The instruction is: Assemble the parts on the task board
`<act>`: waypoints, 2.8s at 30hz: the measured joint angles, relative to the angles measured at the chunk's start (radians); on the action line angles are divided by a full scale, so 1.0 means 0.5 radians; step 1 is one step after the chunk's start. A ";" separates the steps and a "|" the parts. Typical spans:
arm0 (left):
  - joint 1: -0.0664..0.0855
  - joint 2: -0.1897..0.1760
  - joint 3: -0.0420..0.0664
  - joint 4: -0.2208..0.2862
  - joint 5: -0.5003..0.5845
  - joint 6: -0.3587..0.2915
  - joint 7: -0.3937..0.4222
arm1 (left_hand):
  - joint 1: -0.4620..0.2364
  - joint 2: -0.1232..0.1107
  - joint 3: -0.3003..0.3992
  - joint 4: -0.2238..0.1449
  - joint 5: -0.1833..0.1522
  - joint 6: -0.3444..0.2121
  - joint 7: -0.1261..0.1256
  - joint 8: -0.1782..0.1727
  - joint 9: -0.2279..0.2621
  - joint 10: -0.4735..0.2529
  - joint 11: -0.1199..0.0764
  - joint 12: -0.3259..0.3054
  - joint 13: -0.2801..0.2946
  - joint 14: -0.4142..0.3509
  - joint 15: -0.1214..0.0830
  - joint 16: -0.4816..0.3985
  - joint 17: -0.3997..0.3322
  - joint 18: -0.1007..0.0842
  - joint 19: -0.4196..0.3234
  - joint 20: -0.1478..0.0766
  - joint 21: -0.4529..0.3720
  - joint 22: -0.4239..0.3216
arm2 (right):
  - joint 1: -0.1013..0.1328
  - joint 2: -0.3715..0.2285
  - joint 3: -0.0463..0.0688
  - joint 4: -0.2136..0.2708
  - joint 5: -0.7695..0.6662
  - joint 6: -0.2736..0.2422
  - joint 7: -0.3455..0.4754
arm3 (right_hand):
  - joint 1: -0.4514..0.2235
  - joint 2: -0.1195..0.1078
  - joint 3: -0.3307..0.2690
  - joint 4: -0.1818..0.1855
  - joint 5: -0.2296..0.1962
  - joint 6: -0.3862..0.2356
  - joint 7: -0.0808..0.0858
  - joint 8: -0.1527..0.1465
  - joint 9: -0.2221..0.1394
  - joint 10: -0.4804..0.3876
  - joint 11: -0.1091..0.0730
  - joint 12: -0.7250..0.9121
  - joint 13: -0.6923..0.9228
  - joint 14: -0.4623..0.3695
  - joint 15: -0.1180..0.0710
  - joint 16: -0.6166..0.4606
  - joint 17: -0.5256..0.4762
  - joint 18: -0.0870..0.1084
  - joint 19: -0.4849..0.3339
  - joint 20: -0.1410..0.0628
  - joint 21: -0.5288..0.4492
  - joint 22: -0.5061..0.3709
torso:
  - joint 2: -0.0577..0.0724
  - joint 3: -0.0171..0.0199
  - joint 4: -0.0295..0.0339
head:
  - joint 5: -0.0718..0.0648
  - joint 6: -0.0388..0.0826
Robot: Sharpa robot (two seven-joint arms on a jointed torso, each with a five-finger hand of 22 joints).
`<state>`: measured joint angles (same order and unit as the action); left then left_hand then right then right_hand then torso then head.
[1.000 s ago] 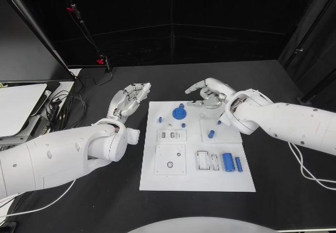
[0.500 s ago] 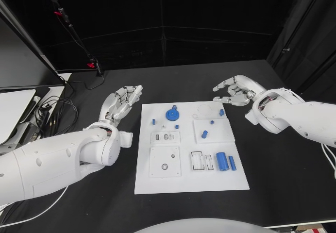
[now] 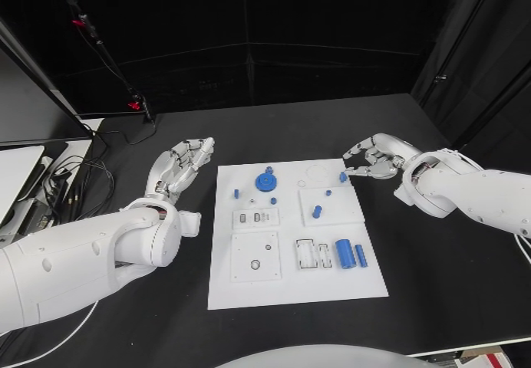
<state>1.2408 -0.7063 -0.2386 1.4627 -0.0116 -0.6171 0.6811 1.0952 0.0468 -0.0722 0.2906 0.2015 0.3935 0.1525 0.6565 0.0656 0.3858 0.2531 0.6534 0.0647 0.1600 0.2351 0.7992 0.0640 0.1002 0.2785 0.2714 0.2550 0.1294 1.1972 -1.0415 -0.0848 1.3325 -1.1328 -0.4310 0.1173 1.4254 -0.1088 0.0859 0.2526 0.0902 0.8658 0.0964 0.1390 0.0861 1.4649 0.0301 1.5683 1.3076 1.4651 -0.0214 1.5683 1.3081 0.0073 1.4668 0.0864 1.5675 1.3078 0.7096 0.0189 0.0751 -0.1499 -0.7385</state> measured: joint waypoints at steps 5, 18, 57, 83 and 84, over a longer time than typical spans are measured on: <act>-0.001 0.001 0.000 -0.001 0.000 0.000 0.000 | 0.000 0.000 0.000 0.000 0.000 0.000 0.000 0.000 0.000 0.000 0.000 0.000 0.000 0.000 0.000 0.000 0.000 0.000 0.000 0.000 0.000 0.000 | -0.020 0.024 0.002 -0.043 -0.055 0.043 -0.022 | 0.011 -0.011 0.005 0.005 0.000 -0.020 -0.007 -0.013 -0.005 0.003 -0.011 0.000 0.000 0.000 0.000 0.000 0.000 0.000 0.000 0.000 0.000 0.000 | 0.000 -0.0012 -0.002 | -0.007 -0.003; -0.004 0.000 0.000 -0.002 0.000 0.000 0.000 | 0.000 0.000 0.000 0.000 0.000 0.000 0.000 0.000 0.000 0.000 0.000 0.000 0.000 0.000 0.000 0.000 0.000 0.000 0.000 0.000 0.000 0.000 | -0.035 0.084 0.002 -0.105 -0.121 0.139 -0.066 | 0.037 -0.004 0.006 0.016 0.000 -0.033 -0.020 -0.023 -0.009 0.007 -0.022 0.000 0.000 0.008 -0.008 0.000 0.000 0.000 0.000 0.000 0.000 0.000 | 0.002 -0.0006 0.000 | -0.001 -0.011; -0.010 0.001 0.000 -0.006 0.000 0.001 0.000 | 0.000 0.000 0.000 0.000 0.000 0.000 0.000 0.000 0.000 0.007 0.007 0.000 0.000 0.000 0.000 0.000 0.000 0.000 0.000 0.000 0.000 -0.001 | -0.042 0.157 0.003 -0.147 -0.183 0.208 -0.216 | 0.126 0.063 0.040 -0.006 0.047 0.116 -0.043 0.009 0.001 0.000 -0.043 0.000 0.000 0.000 -0.029 0.000 -0.001 0.000 0.000 -0.015 0.000 -0.001 | 0.000 -0.0017 0.000 | 0.017 -0.030; -0.011 -0.001 0.000 -0.005 0.000 0.001 0.000 | 0.000 0.000 0.000 0.000 0.000 0.000 0.000 0.000 0.000 0.007 0.007 0.000 0.000 0.000 0.000 0.000 0.000 0.000 0.000 0.000 0.008 0.001 | -0.046 0.168 0.003 -0.092 -0.206 0.001 -0.151 | 0.179 0.153 0.089 -0.057 0.068 0.430 -0.004 0.065 0.014 0.005 -0.023 0.000 0.000 0.000 -0.014 0.000 -0.001 0.000 0.000 -0.015 0.000 -0.001 | 0.000 -0.0023 0.000 | 0.041 -0.027; -0.011 -0.001 0.000 -0.005 0.000 0.001 0.000 | 0.000 0.000 0.000 0.000 0.000 0.000 0.000 0.000 0.000 0.007 0.007 0.000 0.000 0.000 0.000 0.000 0.000 0.000 0.000 0.000 0.008 0.001 | -0.046 0.165 0.003 -0.077 -0.200 -0.022 -0.141 | 0.182 0.156 0.089 -0.057 0.069 0.430 -0.004 0.065 0.014 0.007 -0.020 0.000 0.000 0.000 -0.014 0.000 -0.001 0.000 0.000 -0.015 0.000 -0.001 | 0.000 -0.0025 0.000 | 0.045 -0.027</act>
<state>1.2352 -0.7068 -0.2386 1.4603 -0.0116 -0.6166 0.6811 1.0952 0.0468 -0.0722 0.2906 0.2014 0.3934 0.1524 0.6565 0.0656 0.3893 0.2566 0.6534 0.0647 0.1599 0.2351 0.7992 0.0640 0.1002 0.2785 0.2714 0.2589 0.1299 1.1740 -0.9591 -0.0832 1.2940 -1.2330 -0.4421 0.0466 1.5162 -0.0310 0.1303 0.2241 0.1249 1.0810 0.0944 0.1714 0.0932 1.4686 0.0199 1.5683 1.3075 1.4650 -0.0284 1.5683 1.3074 0.0073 1.4669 0.0790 1.5675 1.3074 0.7095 0.0176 0.0749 -0.1274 -0.7518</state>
